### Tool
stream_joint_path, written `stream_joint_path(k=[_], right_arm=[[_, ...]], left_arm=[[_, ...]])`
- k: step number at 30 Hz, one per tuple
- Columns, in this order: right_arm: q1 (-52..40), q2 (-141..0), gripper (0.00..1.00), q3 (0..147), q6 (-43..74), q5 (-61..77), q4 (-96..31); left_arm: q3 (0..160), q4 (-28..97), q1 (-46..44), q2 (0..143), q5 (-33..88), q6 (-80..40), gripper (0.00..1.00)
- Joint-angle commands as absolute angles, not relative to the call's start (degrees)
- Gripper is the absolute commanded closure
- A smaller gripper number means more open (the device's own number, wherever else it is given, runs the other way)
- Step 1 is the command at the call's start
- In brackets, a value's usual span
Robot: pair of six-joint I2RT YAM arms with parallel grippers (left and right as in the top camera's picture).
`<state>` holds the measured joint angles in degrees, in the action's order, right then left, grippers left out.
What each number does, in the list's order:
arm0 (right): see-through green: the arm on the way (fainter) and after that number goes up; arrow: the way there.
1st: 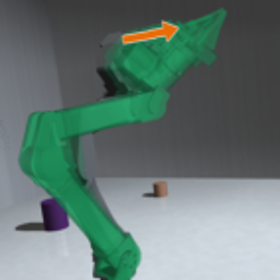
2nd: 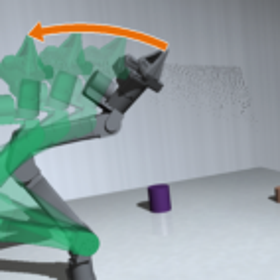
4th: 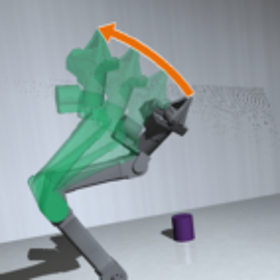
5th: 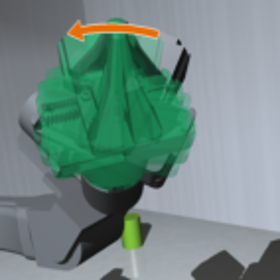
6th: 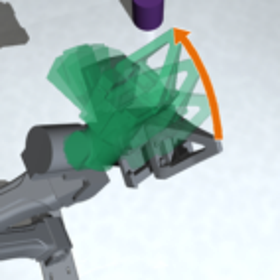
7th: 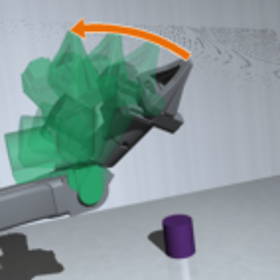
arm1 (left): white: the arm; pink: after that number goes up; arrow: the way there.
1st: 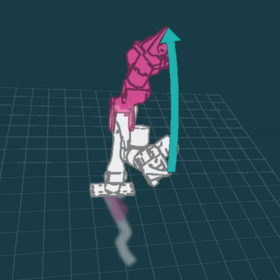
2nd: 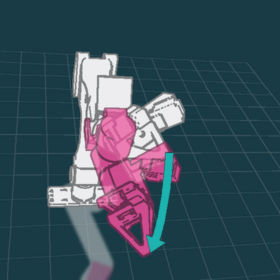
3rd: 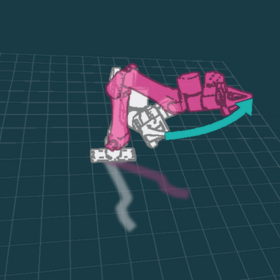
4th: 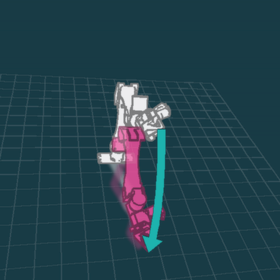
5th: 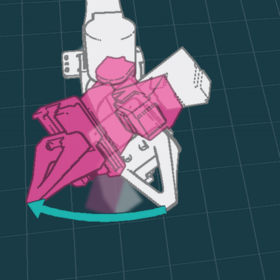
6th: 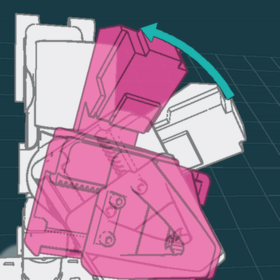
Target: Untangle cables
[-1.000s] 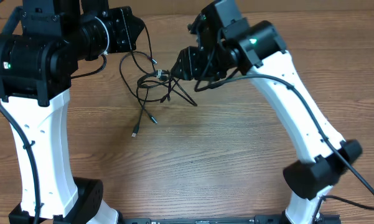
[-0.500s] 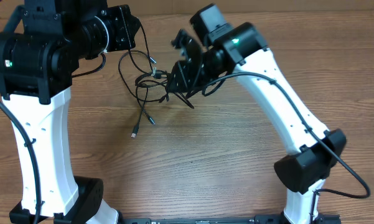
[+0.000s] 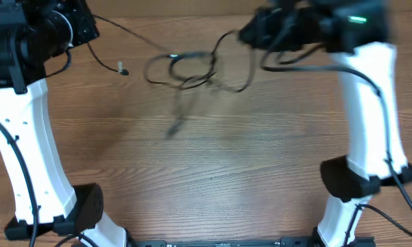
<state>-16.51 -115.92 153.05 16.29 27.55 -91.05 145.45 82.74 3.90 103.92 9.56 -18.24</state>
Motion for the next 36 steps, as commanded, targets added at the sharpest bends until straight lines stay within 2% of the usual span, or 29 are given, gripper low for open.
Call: stream_joint_path(k=[1, 4, 9, 13, 17, 23, 26, 31, 36], right_arm=[[-14.20, -111.55, 0.96, 161.64, 16.53, 30.26, -96.66], [-13.80, -110.74, 0.96, 161.58, 16.56, 30.09, -97.06], [-14.72, -110.69, 0.96, 160.40, 16.95, 29.95, -97.03], [-16.69, -110.69, 0.96, 157.69, 17.85, 27.03, -97.03], [-18.33, -110.69, 0.96, 155.52, 17.82, 26.85, -97.03], [-18.92, -110.69, 0.96, 155.26, 17.82, 26.89, -97.03], [-18.92, -110.69, 0.96, 155.26, 17.82, 27.09, -97.03], [-19.03, -110.69, 0.96, 155.26, 17.85, 27.11, -97.03], [-19.03, -110.69, 0.96, 155.26, 18.02, 27.14, -97.03]], left_arm=[[145.97, 83.53, 5.78, 106.91, 6.31, -15.18, 0.95], [145.97, 84.49, 6.00, 108.49, 5.76, -15.16, 0.93], [145.97, 87.29, 5.56, 111.26, 9.39, -11.70, 0.78], [145.97, 88.88, 5.10, 113.62, 17.19, -3.99, 0.58], [145.95, 90.30, 4.45, 116.90, 33.23, 7.84, 0.47], [145.93, 93.67, 1.50, 120.53, 43.51, 21.32, 0.45], [145.91, 96.82, -1.78, 123.17, 48.53, 30.61, 0.45], [145.88, 96.38, -7.73, 126.37, 55.27, 39.33, 0.44], [145.86, 90.94, -13.76, 128.33, 55.29, 40.77, 0.44]])
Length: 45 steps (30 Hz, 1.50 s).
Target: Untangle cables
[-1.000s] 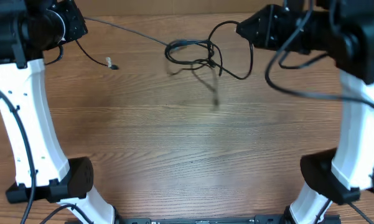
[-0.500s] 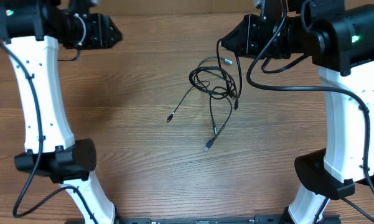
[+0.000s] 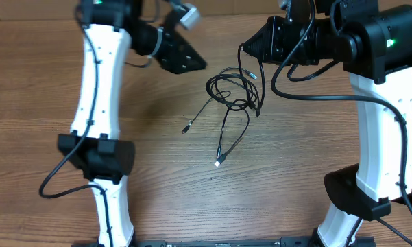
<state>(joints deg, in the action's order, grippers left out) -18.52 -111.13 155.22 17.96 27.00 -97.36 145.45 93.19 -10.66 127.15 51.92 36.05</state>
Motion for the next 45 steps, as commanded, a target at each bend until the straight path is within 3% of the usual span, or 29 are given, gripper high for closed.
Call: stream_joint_path(k=[1, 7, 9, 11, 14, 17, 18, 19, 22, 26, 38, 45], right_arm=[[-19.03, -110.69, 0.96, 155.26, 18.02, 27.14, -97.03], [-19.03, -110.69, 0.96, 155.26, 18.02, 27.09, -97.03], [-19.00, -110.69, 0.96, 155.26, 18.00, 27.07, -97.03], [-19.00, -110.69, 0.96, 155.24, 17.98, 27.03, -97.03], [-19.00, -110.69, 0.96, 155.24, 17.98, 26.57, -97.03], [-19.00, -110.69, 0.96, 155.24, 17.98, 26.55, -97.03], [-19.00, -110.69, 0.96, 155.24, 17.98, 26.55, -97.03], [-19.00, -110.69, 0.96, 155.24, 17.98, 26.55, -97.03], [-19.00, -110.69, 0.96, 155.24, 18.00, 26.55, -97.03], [-19.00, -110.72, 0.96, 155.24, 18.00, 26.57, -97.03], [-19.00, -110.74, 0.96, 155.20, 18.00, 26.59, -97.03], [-19.00, -110.74, 0.96, 155.20, 17.76, 26.52, -96.27]], left_arm=[[145.86, 89.80, -14.57, 128.77, 55.31, 40.77, 0.44], [145.86, 86.46, -18.72, 131.07, 55.07, 40.75, 0.47], [145.86, 86.59, -19.29, 131.87, 54.61, 40.73, 0.51], [145.86, 86.96, -19.44, 132.38, 53.43, 40.69, 0.63], [145.88, 87.37, -18.94, 132.35, 52.10, 40.66, 0.65], [146.28, 87.68, -17.08, 131.57, 52.64, 39.00, 0.53], [146.43, 87.90, -15.62, 130.67, 53.89, 38.00, 0.40], [146.43, 88.07, -14.79, 130.10, 54.63, 37.63, 0.36], [146.43, 90.78, -12.40, 128.44, 57.06, 37.78, 0.29], [146.41, 96.79, -12.14, 128.38, 59.07, 45.32, 0.30], [146.34, 96.82, -13.67, 128.38, 61.14, 48.01, 0.32], [146.34, 96.82, -16.60, 128.75, 59.57, 47.55, 0.41]])
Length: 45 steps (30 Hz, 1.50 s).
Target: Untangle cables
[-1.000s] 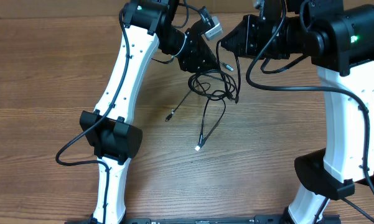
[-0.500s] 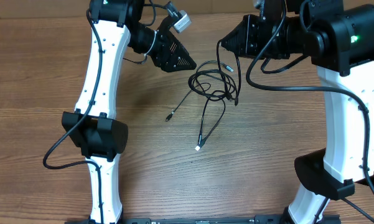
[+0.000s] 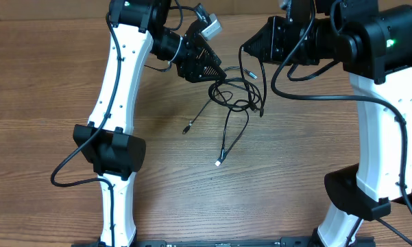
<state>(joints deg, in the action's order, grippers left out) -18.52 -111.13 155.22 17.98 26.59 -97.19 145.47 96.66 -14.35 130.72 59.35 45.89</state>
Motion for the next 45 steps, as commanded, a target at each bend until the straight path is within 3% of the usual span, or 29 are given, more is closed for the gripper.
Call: stream_joint_path(k=[1, 4, 16, 25, 36, 45], right_arm=[[-19.00, -110.74, 0.96, 155.20, 17.78, 26.41, -95.83], [-19.00, -110.74, 0.96, 155.20, 17.80, 26.44, -94.26], [-19.00, -110.74, 0.96, 155.20, 17.56, 26.41, -93.60], [-19.00, -110.76, 0.96, 155.20, 17.58, 26.41, -96.36], [-19.00, -110.74, 0.96, 155.20, 17.61, 27.29, -97.03], [-19.00, -110.76, 0.96, 155.20, 17.63, 28.80, -97.03]], left_arm=[[146.34, 96.82, -17.17, 128.79, 58.28, 47.46, 0.44], [146.34, 96.71, -18.13, 128.79, 56.05, 46.09, 0.50], [146.34, 93.73, -18.41, 128.79, 56.36, 35.35, 0.40], [146.34, 93.27, -18.41, 128.79, 52.93, 14.33, 0.37], [146.34, 96.82, -18.70, 128.77, 53.84, 4.10, 0.38], [146.32, 96.82, -21.04, 128.75, 53.34, 3.88, 0.39]])
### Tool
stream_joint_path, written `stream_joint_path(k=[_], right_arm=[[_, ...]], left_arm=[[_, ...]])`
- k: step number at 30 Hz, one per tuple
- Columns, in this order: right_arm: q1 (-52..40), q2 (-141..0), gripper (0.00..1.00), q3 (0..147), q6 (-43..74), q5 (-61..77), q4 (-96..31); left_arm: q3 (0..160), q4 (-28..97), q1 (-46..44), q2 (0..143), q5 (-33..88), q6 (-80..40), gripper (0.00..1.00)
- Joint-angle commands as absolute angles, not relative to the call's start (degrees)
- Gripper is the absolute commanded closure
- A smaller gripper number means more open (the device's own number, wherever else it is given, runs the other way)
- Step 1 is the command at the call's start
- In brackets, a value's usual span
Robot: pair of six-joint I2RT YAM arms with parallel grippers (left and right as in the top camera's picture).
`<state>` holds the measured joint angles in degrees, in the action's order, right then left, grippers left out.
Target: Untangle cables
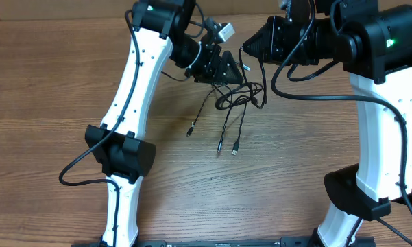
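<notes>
A tangle of thin black cables hangs at the back middle of the table. Its top strand runs up into my right gripper, which is shut on it. Three loose plug ends trail toward the front: one at the left and two side by side. My left gripper reaches in from the left, and its tip is against the top of the tangle, just below and left of the right gripper. The overhead view does not show whether its jaws are open or shut.
The wooden table carries both white arms, whose bases stand at the front left and front right. Black supply cables loop off each arm near the wrists.
My left gripper has moved right, from just left of the tangle to its top. The bundle has shifted slightly right, and a third plug end now hangs beside the front one.
At first the left arm was far left and the cables stretched in a blur across the back. Then the bundle hung from my right gripper with the left gripper nearing from the left. It came closer each time and now touches the tangle.
</notes>
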<state>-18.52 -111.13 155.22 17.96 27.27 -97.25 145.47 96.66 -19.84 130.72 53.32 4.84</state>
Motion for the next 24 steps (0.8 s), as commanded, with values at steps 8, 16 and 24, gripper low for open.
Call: stream_joint_path(k=[8, 16, 24], right_arm=[[-19.00, -110.74, 0.96, 155.20, 17.80, 28.84, -97.03], [-19.00, -110.74, 0.96, 155.20, 17.76, 30.17, -97.03], [-19.00, -110.74, 0.96, 155.20, 17.78, 30.17, -97.03]], left_arm=[[146.34, 96.84, -21.15, 128.75, 50.68, 4.29, 0.39], [146.32, 96.82, -21.15, 128.77, 50.35, 8.08, 0.38], [146.32, 96.82, -21.15, 128.77, 44.31, 9.23, 0.39]])
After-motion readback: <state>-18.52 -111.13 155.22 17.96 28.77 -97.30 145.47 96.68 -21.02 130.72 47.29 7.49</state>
